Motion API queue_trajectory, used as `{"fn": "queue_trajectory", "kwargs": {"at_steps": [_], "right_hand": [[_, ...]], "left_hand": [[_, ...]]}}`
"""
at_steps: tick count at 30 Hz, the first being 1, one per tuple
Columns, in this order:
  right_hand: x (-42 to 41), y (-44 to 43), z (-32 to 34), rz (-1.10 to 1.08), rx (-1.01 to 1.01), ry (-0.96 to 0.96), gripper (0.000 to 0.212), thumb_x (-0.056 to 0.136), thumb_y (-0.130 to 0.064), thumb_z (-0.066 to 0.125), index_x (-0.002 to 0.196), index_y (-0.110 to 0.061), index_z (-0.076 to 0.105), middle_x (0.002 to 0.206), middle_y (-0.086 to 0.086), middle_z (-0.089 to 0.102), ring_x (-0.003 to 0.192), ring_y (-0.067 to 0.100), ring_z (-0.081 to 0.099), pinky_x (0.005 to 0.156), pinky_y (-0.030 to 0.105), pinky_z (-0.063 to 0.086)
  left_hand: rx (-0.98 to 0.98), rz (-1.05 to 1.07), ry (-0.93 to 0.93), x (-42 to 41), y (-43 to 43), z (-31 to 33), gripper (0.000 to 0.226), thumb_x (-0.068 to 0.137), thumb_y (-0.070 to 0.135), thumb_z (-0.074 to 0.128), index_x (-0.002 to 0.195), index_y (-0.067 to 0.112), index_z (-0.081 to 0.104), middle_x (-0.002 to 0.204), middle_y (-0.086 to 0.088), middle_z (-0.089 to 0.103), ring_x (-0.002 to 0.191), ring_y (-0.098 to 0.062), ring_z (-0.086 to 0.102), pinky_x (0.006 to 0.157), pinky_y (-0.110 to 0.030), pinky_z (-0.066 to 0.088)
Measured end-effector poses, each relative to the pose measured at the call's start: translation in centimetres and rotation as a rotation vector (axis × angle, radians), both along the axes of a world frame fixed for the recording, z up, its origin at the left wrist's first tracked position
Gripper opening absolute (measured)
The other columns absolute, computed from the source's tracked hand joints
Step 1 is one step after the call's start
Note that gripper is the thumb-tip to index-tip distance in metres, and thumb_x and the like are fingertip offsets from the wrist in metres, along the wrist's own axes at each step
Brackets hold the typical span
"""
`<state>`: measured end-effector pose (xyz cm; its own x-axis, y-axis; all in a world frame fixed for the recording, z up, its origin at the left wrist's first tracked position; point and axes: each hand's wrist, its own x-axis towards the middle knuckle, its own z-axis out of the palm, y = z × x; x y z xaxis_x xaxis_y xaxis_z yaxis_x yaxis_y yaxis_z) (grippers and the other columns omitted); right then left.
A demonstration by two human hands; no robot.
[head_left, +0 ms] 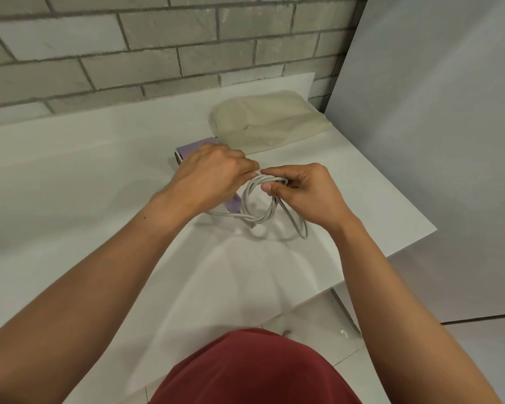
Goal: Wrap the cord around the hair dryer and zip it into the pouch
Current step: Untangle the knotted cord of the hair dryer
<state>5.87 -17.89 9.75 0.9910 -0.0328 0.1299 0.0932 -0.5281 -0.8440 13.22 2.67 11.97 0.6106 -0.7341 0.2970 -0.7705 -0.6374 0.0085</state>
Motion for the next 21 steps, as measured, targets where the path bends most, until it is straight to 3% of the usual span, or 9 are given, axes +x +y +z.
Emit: {"fn": "queue_trajectory", "kwargs": {"at_steps": [4, 7, 10, 12, 14, 17, 21], "right_hand": [[0.0, 0.1, -0.1, -0.027, 0.045, 0.053, 0.023, 0.089, -0.019, 0.082, 0.111, -0.027, 0.080, 0.090, -0.010, 0.080, 0.089, 0.013, 0.077, 0.096, 0.043, 0.059], [0.0, 0.4, -0.2, -0.039, 0.065, 0.075, 0.025, 0.089, -0.021, 0.083, 0.113, -0.025, 0.081, 0.090, -0.008, 0.081, 0.089, 0.014, 0.077, 0.096, 0.043, 0.059], [-0.1, 0.8, -0.1, -0.012, 0.069, 0.075, 0.023, 0.089, -0.017, 0.082, 0.108, -0.029, 0.080, 0.086, -0.011, 0.080, 0.086, 0.012, 0.078, 0.095, 0.040, 0.060], [-0.1, 0.9, -0.1, -0.007, 0.041, 0.073, 0.024, 0.089, -0.018, 0.083, 0.110, -0.029, 0.081, 0.083, -0.014, 0.079, 0.085, 0.009, 0.077, 0.094, 0.037, 0.060], [-0.1, 0.8, -0.2, -0.003, 0.008, 0.084, 0.026, 0.089, -0.020, 0.083, 0.114, -0.025, 0.081, 0.079, -0.022, 0.076, 0.081, 0.002, 0.075, 0.092, 0.033, 0.059], [-0.2, 0.8, -0.1, 0.013, -0.026, 0.075, 0.024, 0.089, -0.019, 0.083, 0.110, -0.029, 0.080, 0.079, -0.028, 0.075, 0.079, -0.001, 0.072, 0.092, 0.035, 0.059], [-0.2, 0.5, 0.3, 0.012, -0.018, 0.011, 0.023, 0.090, -0.018, 0.081, 0.110, -0.028, 0.082, 0.091, -0.013, 0.080, 0.088, 0.012, 0.076, 0.091, 0.045, 0.060]], "left_hand": [[-0.112, 0.213, -0.041, -0.1, 0.5, -0.2, 0.053, 0.098, 0.048, 0.025, 0.093, 0.022, 0.070, 0.086, 0.000, 0.072, 0.083, -0.033, 0.066, 0.067, -0.037, 0.047], [-0.256, 0.356, -0.017, -0.2, 1.3, 0.1, 0.040, 0.102, 0.041, 0.036, 0.096, 0.022, 0.070, 0.089, -0.002, 0.075, 0.083, -0.035, 0.066, 0.063, -0.033, 0.037], [-0.278, 0.409, 0.022, -0.2, 1.7, 0.0, 0.032, 0.105, 0.038, 0.044, 0.104, 0.022, 0.072, 0.092, -0.004, 0.075, 0.086, -0.036, 0.065, 0.064, -0.034, 0.040], [-0.241, 0.376, 0.045, 0.1, 2.0, -0.3, 0.027, 0.104, 0.032, 0.048, 0.109, 0.019, 0.072, 0.099, -0.006, 0.074, 0.091, -0.036, 0.064, 0.067, -0.036, 0.043], [-0.236, 0.289, 0.049, 0.4, 2.3, -0.4, 0.029, 0.100, 0.023, 0.054, 0.125, 0.018, 0.067, 0.116, -0.009, 0.069, 0.105, -0.037, 0.061, 0.083, -0.043, 0.050], [-0.159, 0.089, 0.015, 0.3, 1.9, -0.4, 0.046, 0.094, 0.023, 0.064, 0.139, 0.018, 0.061, 0.136, -0.006, 0.063, 0.124, -0.033, 0.057, 0.105, -0.047, 0.045], [-0.069, -0.127, -0.053, 0.0, 0.7, -0.3, 0.035, 0.098, 0.034, 0.053, 0.120, 0.018, 0.074, 0.115, -0.002, 0.073, 0.113, -0.030, 0.066, 0.100, -0.046, 0.049]]}}
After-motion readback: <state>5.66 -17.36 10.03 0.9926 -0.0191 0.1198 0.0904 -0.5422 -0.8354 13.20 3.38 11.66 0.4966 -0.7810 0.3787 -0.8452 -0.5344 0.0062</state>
